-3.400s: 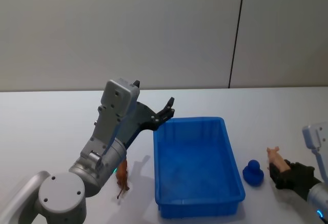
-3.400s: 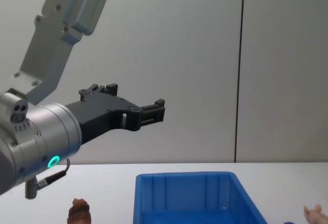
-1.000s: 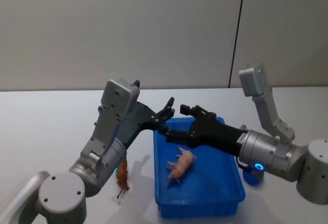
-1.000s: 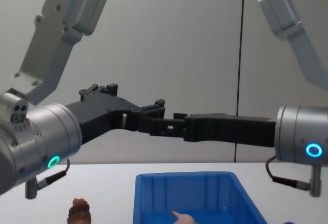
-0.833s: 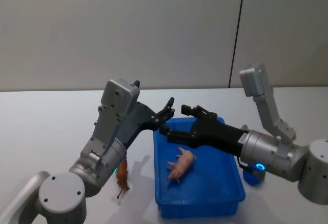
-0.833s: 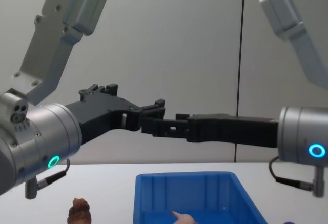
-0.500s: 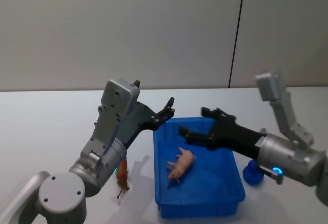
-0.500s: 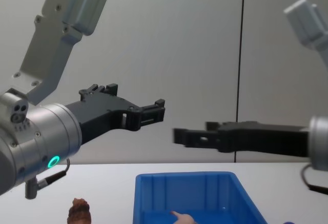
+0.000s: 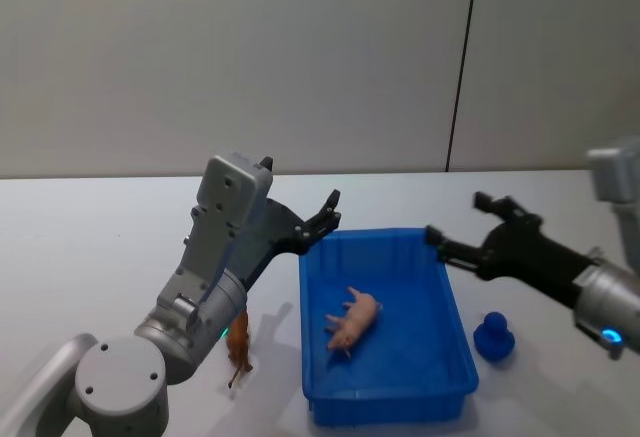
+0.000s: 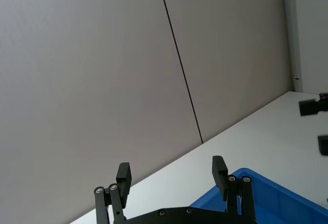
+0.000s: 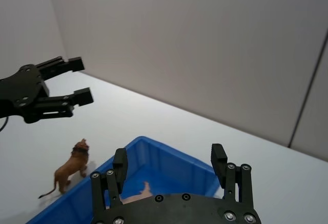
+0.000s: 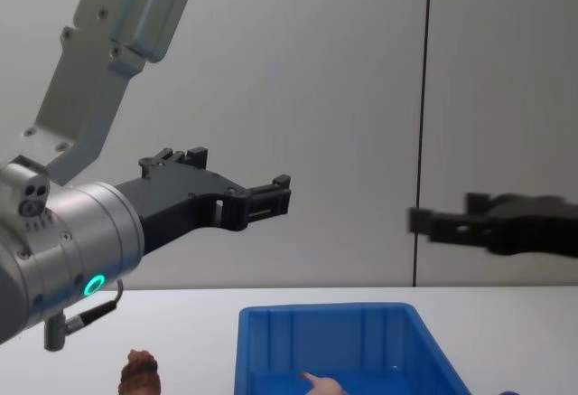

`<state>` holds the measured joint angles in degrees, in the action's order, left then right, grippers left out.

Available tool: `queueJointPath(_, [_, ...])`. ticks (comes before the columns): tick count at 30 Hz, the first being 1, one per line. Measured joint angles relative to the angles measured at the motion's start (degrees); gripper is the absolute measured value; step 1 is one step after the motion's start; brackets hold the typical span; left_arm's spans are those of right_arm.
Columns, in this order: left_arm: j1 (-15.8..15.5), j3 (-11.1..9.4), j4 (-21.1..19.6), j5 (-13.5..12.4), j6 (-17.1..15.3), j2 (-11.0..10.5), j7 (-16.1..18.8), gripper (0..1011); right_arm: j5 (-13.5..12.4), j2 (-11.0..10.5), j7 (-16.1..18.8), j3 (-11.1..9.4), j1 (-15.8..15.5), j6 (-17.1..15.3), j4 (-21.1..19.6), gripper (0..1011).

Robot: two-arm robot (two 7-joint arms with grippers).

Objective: Pick up the two dolls from the table and place them into the box.

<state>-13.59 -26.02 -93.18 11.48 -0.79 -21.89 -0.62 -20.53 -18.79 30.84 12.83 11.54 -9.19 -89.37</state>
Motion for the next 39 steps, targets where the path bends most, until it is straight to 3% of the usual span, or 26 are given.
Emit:
queueJointPath(7, [0.00, 0.00, 0.00, 0.00, 0.00, 0.00, 0.00, 1001, -1.93, -3.01, -3.81, -2.18, -3.76, 3.40, -3.22, 1001])
queueJointPath(17, [0.00, 0.00, 0.00, 0.00, 0.00, 0.00, 0.00, 1001, -4.47, -6.97, -8.19, -4.63, -9.66, 3.32, -7.63, 1001])
queueJointPath(27, [0.00, 0.00, 0.00, 0.00, 0.00, 0.00, 0.00, 1001, -6.73, -10.46, -10.29, -6.30, -14.86, -1.32, -10.49, 1001])
queueJointPath(39, [0.00, 0.00, 0.00, 0.00, 0.00, 0.00, 0.00, 1001, -6.35, -10.68, -8.03, -5.33, -15.07, -6.19, -8.40, 1001])
